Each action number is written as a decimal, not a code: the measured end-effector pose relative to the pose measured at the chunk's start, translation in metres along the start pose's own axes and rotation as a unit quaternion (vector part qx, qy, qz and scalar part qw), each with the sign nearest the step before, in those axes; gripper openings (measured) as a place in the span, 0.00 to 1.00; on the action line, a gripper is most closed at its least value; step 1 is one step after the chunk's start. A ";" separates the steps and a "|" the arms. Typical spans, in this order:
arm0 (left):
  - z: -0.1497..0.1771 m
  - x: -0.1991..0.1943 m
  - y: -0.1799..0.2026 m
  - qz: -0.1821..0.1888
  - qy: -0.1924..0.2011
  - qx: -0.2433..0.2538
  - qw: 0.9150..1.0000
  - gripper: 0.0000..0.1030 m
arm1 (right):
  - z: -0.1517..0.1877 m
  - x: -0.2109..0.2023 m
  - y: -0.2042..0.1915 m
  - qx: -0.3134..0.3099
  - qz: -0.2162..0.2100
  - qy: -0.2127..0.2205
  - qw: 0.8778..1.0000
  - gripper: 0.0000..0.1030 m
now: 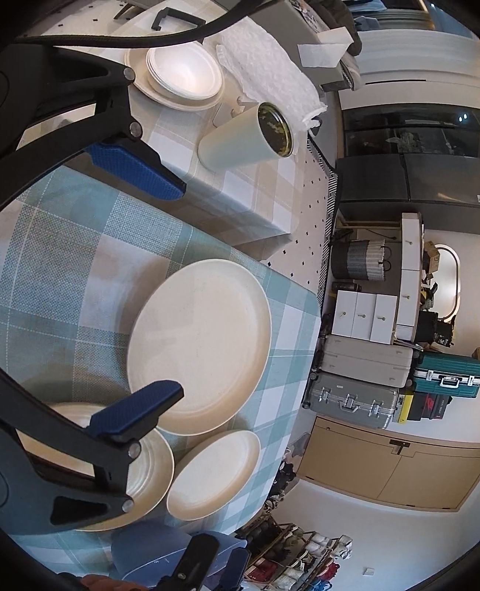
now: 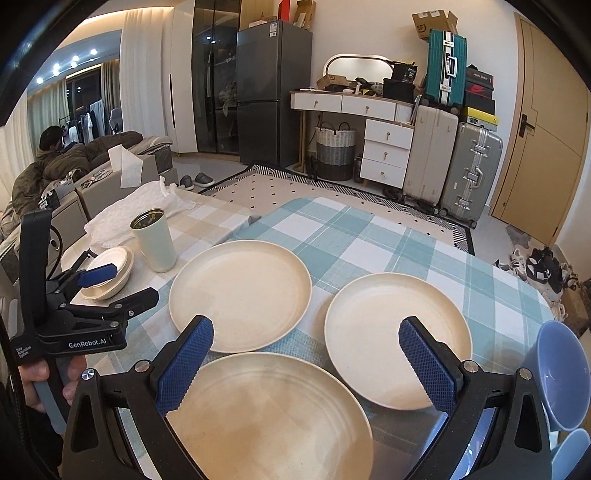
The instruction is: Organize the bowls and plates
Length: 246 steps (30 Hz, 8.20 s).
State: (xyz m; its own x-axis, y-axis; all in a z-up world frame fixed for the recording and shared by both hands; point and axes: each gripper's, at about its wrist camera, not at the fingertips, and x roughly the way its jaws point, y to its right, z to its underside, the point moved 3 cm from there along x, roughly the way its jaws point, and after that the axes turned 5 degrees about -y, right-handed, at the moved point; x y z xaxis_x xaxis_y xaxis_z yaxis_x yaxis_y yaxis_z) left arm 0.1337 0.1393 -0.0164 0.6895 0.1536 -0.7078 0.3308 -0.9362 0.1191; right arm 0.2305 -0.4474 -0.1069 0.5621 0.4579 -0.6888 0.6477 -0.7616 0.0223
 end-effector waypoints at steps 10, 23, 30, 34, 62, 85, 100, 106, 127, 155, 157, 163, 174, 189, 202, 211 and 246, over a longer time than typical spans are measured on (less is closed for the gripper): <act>-0.007 0.030 -0.001 -0.008 -0.018 0.002 1.000 0.94 | -0.009 0.042 -0.008 -0.005 -0.012 -0.036 0.999 0.99; -0.006 0.061 -0.016 -0.006 -0.050 -0.021 0.998 0.92 | -0.018 0.100 -0.021 -0.001 -0.048 -0.080 0.996 0.92; -0.003 0.068 -0.016 0.007 -0.054 -0.025 0.998 0.86 | -0.018 0.129 -0.020 0.017 -0.069 -0.109 0.992 0.81; -0.001 0.072 -0.014 0.015 -0.059 -0.024 0.998 0.78 | -0.015 0.147 -0.016 0.032 -0.074 -0.130 0.988 0.71; 0.009 0.091 -0.006 0.042 -0.083 -0.024 0.995 0.32 | -0.002 0.169 0.001 0.044 -0.028 -0.153 0.987 0.17; 0.002 0.068 -0.001 0.028 -0.052 -0.003 0.998 0.30 | -0.006 0.144 -0.008 0.027 -0.011 -0.118 0.993 0.17; -0.005 0.027 0.024 0.036 -0.023 0.025 0.999 0.30 | -0.006 0.102 0.000 0.041 0.003 -0.087 0.995 0.17; -0.005 0.009 0.036 0.043 -0.014 0.036 0.998 0.30 | -0.004 0.081 0.004 0.048 0.011 -0.075 0.996 0.17; 0.009 -0.058 0.083 0.072 0.007 0.082 0.994 0.30 | 0.021 0.010 0.015 0.084 0.034 -0.043 0.995 0.17; 0.063 -0.110 0.132 0.078 -0.002 0.145 0.986 0.30 | 0.085 -0.042 0.022 0.126 0.051 -0.054 0.989 0.17; 0.067 -0.109 0.130 0.077 -0.005 0.148 0.986 0.30 | 0.089 -0.044 0.020 0.127 0.051 -0.055 0.989 0.17; 0.080 -0.110 0.129 0.075 -0.011 0.152 0.985 0.30 | 0.102 -0.048 0.017 0.129 0.051 -0.060 0.989 0.17; 0.093 -0.108 0.127 0.073 -0.015 0.162 0.984 0.30 | 0.118 -0.051 0.014 0.128 0.056 -0.067 0.988 0.17; 0.106 -0.092 0.128 0.068 -0.037 0.179 0.981 0.30 | 0.139 -0.042 0.013 0.133 0.059 -0.089 0.985 0.17; 0.115 -0.071 0.132 0.060 -0.054 0.197 0.977 0.30 | 0.150 -0.032 0.010 0.134 0.068 -0.109 0.983 0.17; 0.120 -0.059 0.134 0.058 -0.066 0.205 0.975 0.30 | 0.152 -0.025 0.006 0.127 0.076 -0.118 0.982 0.18; 0.133 -0.043 0.138 0.042 -0.081 0.240 0.966 0.50 | 0.152 -0.014 0.003 0.110 0.094 -0.128 0.981 0.21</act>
State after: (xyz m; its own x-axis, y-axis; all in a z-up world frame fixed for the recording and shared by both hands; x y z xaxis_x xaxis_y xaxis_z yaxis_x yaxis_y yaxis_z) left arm 0.0642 -0.0381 -0.0624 0.5774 0.0558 -0.8146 -0.0860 -0.9880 -0.1286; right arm 0.1462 -0.5256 -0.2074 0.4943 0.1913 -0.8480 0.4030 -0.9147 0.0286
